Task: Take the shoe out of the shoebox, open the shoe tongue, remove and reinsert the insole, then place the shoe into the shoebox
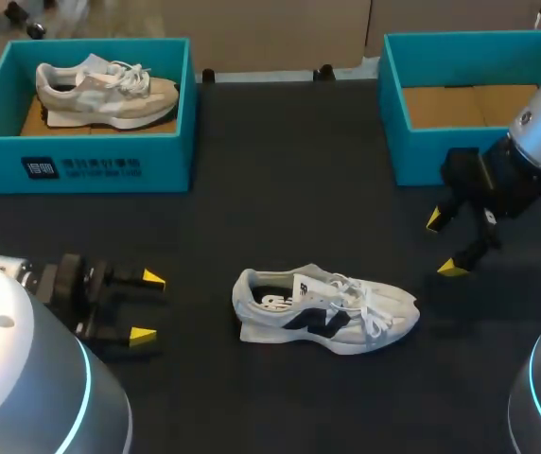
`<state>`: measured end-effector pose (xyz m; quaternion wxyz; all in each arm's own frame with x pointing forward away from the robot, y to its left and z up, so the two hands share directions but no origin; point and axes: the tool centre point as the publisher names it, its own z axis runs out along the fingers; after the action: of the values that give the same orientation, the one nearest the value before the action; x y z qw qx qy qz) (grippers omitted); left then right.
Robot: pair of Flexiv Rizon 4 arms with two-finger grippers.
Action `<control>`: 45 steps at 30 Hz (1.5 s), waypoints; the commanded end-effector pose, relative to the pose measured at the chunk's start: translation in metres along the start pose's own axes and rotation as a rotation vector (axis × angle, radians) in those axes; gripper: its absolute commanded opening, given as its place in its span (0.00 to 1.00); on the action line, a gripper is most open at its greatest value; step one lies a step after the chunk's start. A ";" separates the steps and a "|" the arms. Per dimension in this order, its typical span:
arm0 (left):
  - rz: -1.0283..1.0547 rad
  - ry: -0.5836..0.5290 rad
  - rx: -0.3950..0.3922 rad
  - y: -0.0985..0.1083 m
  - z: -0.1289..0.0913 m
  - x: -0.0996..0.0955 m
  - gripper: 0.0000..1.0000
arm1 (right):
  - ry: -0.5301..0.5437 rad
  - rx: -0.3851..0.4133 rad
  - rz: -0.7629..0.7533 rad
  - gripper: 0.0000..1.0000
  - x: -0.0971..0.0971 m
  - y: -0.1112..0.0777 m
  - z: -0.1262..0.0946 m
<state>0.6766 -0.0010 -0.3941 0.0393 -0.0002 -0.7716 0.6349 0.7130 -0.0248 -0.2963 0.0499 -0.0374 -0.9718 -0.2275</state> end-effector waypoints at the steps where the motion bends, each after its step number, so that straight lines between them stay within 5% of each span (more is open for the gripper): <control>1: -0.028 0.011 0.014 0.001 0.022 -0.003 1.00 | -0.002 0.002 0.000 1.00 0.001 0.000 0.001; 14: -0.028 0.011 0.014 0.001 0.022 -0.003 1.00 | -0.002 0.002 0.000 1.00 0.001 0.000 0.001; 26: 0.010 0.026 0.000 0.007 0.074 -0.005 1.00 | -0.002 0.002 0.000 1.00 0.001 0.000 0.001; 45: -0.029 0.011 0.047 -0.005 0.104 -0.017 1.00 | -0.002 0.002 0.000 1.00 0.001 0.000 0.001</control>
<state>0.6866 -0.0988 -0.4089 0.0518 0.0070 -0.7559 0.6526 0.7130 -0.0248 -0.2963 0.0499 -0.0374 -0.9718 -0.2275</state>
